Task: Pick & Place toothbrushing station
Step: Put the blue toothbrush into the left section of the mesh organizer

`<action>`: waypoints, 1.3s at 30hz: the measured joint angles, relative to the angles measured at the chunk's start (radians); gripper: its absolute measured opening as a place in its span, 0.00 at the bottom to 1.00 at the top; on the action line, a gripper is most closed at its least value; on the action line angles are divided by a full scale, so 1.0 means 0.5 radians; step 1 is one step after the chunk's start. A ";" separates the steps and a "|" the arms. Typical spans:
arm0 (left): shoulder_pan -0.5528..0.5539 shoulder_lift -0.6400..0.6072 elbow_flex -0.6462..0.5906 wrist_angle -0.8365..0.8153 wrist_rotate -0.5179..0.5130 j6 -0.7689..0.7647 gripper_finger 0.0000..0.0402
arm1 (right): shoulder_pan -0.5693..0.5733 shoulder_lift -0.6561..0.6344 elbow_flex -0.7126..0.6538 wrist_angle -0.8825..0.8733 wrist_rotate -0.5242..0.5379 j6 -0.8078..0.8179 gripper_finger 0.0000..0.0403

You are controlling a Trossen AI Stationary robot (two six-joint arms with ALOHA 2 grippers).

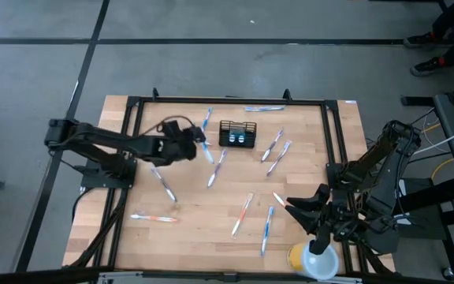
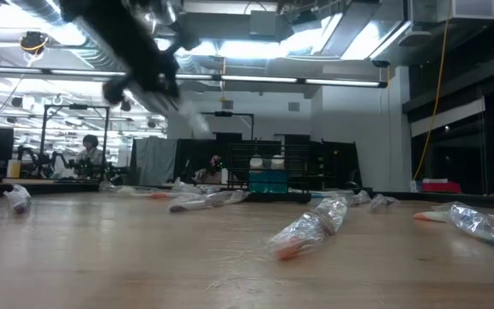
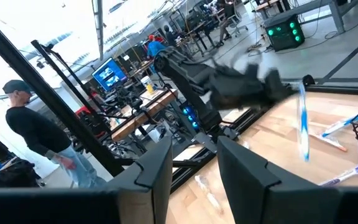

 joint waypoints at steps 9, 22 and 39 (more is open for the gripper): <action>0.082 -0.023 0.001 1.612 -0.039 2.327 0.00 | -0.017 0.005 0.000 0.000 -0.001 -0.037 0.32; 0.580 0.452 0.001 2.384 0.566 2.692 0.00 | -0.017 0.005 0.000 0.195 0.000 -0.105 0.32; 0.612 0.866 0.001 2.612 0.717 2.645 0.00 | -0.017 0.006 0.000 0.215 0.015 -0.104 0.32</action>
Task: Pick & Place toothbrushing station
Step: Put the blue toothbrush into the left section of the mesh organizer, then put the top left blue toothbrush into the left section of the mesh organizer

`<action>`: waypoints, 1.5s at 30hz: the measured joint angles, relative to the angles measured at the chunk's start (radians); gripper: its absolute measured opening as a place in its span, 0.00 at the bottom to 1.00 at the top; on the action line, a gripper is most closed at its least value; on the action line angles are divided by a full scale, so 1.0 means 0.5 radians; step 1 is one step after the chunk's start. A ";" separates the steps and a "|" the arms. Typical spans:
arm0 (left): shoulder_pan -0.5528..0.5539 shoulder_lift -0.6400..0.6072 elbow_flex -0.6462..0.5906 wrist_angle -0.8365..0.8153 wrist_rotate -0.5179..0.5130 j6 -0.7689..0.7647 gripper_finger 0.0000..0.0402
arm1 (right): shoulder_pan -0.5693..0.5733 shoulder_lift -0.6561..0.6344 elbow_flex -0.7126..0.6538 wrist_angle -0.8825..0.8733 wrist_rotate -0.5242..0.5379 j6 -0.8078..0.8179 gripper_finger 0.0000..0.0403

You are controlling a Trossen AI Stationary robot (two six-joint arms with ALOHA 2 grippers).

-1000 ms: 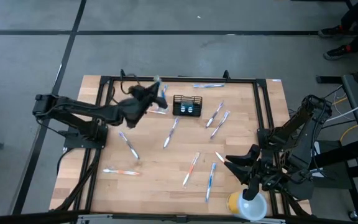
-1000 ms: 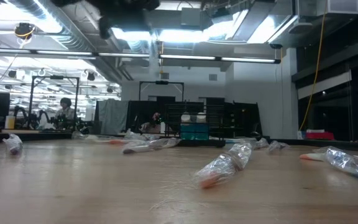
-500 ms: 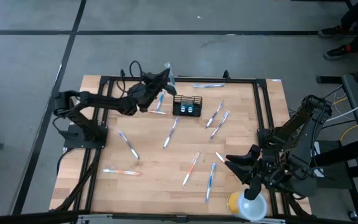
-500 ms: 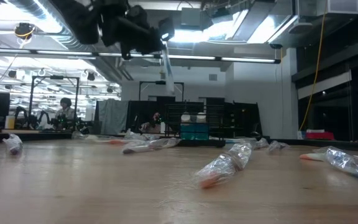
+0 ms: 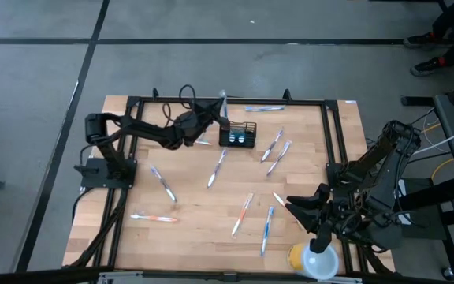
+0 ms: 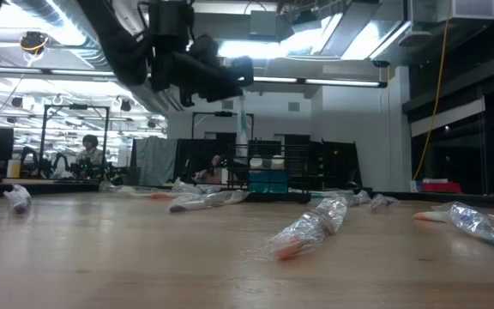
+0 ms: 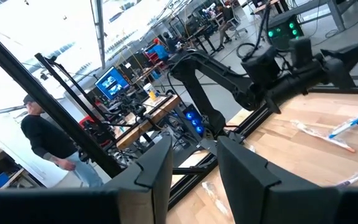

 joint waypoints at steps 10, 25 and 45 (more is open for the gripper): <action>-0.039 0.131 0.000 -0.114 -0.037 -0.152 0.05 | 0.000 0.000 0.000 0.037 -0.055 -0.020 0.32; -0.053 0.006 0.000 -0.354 -0.059 -0.421 0.48 | 0.000 0.025 0.000 0.063 -0.123 -0.039 0.32; -0.011 -0.338 -0.006 -0.949 0.335 -0.673 0.57 | 0.000 0.071 0.000 0.249 -0.133 -0.202 0.32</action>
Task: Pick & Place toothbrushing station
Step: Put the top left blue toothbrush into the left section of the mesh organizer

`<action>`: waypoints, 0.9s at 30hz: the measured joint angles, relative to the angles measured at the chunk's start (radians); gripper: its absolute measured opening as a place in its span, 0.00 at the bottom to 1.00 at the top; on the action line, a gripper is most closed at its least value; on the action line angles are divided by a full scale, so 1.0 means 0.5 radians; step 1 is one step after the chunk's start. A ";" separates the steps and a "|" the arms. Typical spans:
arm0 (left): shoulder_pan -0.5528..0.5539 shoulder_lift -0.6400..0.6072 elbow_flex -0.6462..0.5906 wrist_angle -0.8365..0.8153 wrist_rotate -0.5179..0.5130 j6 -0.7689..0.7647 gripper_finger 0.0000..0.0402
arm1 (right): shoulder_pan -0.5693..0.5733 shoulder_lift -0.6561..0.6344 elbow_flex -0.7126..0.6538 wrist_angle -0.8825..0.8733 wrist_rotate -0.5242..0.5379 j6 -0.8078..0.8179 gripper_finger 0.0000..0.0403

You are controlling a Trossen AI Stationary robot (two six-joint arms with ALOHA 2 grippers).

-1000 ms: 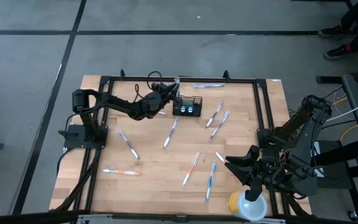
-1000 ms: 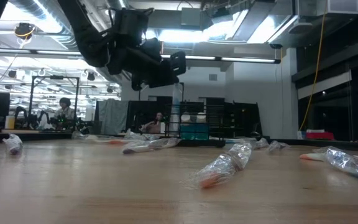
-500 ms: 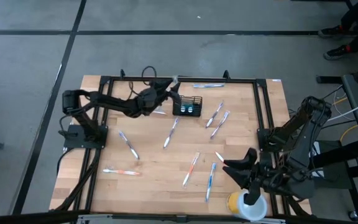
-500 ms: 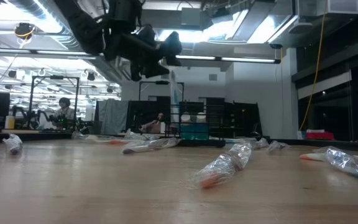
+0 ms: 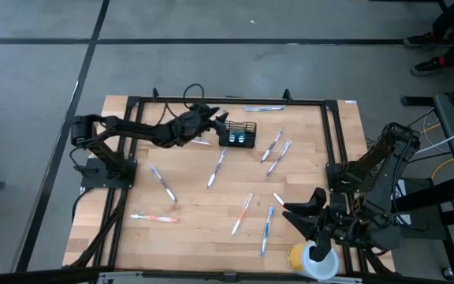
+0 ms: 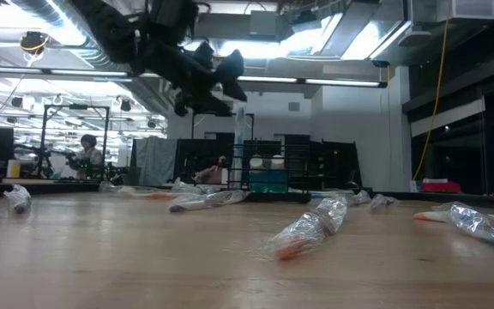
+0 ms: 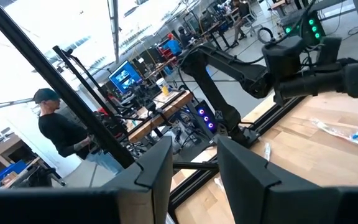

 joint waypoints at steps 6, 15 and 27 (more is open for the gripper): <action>0.048 -0.136 0.007 -0.146 0.137 0.020 0.60 | 0.000 0.000 0.000 0.000 -0.014 -0.017 0.32; 0.340 -0.386 0.007 -0.765 -0.048 -0.180 0.59 | 0.000 0.000 0.000 0.059 -0.035 -0.061 0.32; 0.879 0.063 0.278 -1.190 0.792 -0.363 0.49 | 0.000 -0.001 0.000 0.094 -0.042 -0.072 0.32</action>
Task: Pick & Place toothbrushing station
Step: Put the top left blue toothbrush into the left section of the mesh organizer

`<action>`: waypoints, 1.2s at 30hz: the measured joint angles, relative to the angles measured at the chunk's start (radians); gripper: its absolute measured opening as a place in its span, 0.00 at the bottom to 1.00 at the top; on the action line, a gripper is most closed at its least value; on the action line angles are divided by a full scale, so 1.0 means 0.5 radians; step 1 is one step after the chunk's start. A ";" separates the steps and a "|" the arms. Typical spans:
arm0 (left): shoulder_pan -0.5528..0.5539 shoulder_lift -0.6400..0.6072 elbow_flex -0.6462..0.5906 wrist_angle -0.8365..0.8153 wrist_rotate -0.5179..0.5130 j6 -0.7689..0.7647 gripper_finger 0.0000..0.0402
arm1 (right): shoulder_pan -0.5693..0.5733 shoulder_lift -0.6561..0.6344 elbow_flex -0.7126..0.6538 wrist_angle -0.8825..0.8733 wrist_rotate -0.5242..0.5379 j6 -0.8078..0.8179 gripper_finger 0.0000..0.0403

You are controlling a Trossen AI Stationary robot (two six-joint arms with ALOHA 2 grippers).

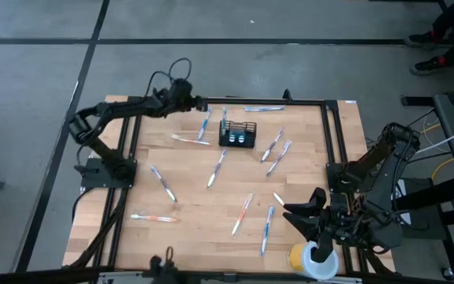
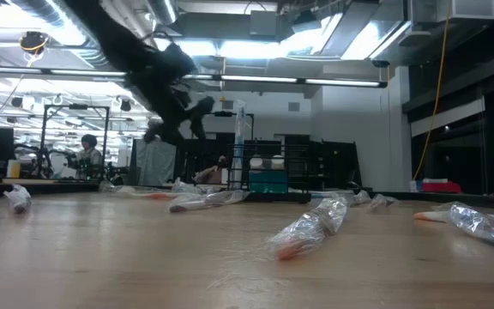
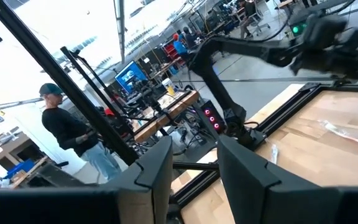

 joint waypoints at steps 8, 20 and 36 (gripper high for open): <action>0.048 0.599 0.828 -0.902 0.037 0.410 0.50 | 0.000 0.000 0.000 0.067 0.012 -0.027 0.32; 0.056 0.976 1.205 -1.166 0.162 0.410 0.51 | 0.000 0.000 0.000 0.078 0.053 -0.063 0.32; 0.021 1.087 1.202 -0.932 0.136 0.340 0.46 | 0.000 0.000 0.000 0.085 0.070 -0.069 0.32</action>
